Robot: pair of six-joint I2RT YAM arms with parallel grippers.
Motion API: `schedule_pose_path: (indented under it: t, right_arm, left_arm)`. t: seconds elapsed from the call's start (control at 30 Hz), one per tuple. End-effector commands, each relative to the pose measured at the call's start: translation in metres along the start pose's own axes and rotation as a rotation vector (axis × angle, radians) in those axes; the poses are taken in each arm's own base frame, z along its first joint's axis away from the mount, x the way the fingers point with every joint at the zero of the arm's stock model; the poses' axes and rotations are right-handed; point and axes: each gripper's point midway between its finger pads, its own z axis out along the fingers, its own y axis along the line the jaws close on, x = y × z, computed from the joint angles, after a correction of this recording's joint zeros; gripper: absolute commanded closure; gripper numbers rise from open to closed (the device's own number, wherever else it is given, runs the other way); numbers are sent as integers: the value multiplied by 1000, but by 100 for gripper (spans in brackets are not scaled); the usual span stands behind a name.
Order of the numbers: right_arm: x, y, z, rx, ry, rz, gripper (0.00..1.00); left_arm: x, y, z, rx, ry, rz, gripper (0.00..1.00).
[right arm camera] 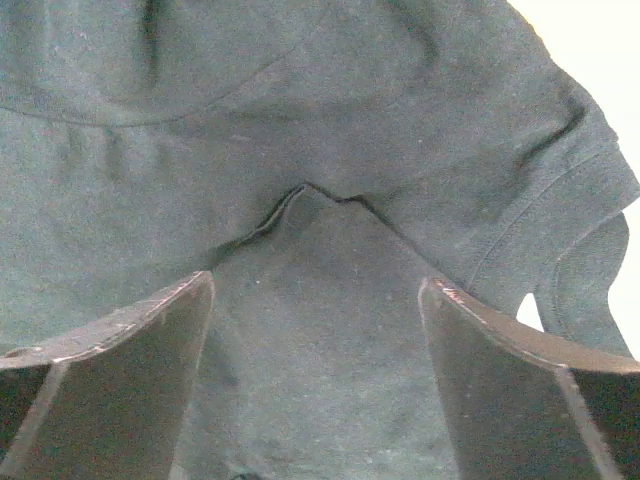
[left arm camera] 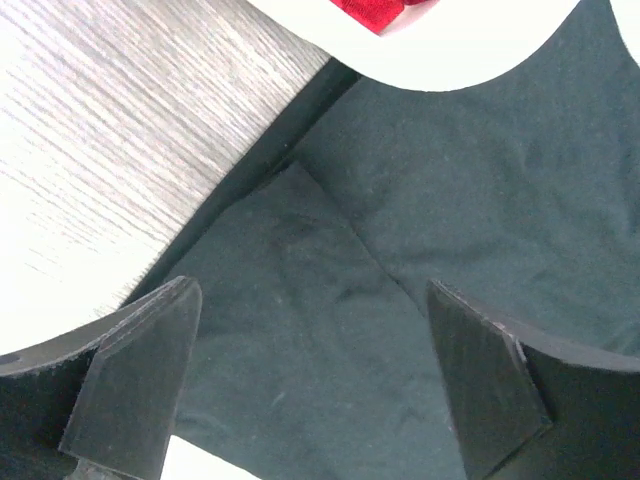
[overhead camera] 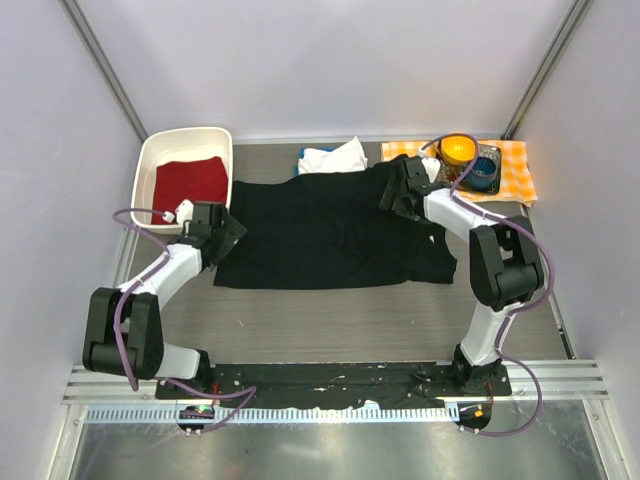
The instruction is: Fold and stack the t-shirts
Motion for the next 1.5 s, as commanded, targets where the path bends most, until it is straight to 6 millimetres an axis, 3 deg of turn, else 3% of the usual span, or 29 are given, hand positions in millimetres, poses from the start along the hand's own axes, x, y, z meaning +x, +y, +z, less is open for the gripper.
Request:
schedule_pose_path:
  t: [0.0,0.07,0.13,0.17,0.33,0.37,0.53,0.6,0.8,1.07,1.23,1.47]
  right_arm:
    - [-41,12,-29,-52,-148,21,6]
    - [-54,3,-58,-24,-217,30,5]
    - [-48,-8,-82,32,-248,-7,4]
    - [-55,-11,-104,28,-290,2,3]
    - [-19,-38,-134,68,-215,-29,2]
    - [-5,-45,-133,82,-178,-55,2]
    - [17,-69,-129,143,-147,-92,2]
    - [28,-73,-121,153,-129,-102,2]
    - [59,-86,-96,211,-60,-126,2]
    - [86,-104,-76,285,-20,-157,2]
    - [100,-110,-65,309,11,-166,2]
    - [118,-120,-68,334,69,-171,2]
  left_arm:
    - [-13,-11,-11,65,-64,-36,0]
    - [-12,-16,-21,97,-64,-31,0]
    - [-10,-23,-37,137,-78,-19,0]
    - [-11,-25,-43,155,-91,-7,0]
    - [14,-43,-71,246,-61,68,0]
    - [18,-47,-74,259,-49,84,0]
    - [44,-64,-73,285,8,181,0]
    - [55,-70,-62,281,32,217,0]
    - [60,-77,-37,261,19,257,0]
    - [64,-64,-13,180,2,351,0]
    - [76,-45,0,122,29,385,0]
    - [89,-12,-3,45,79,394,0]
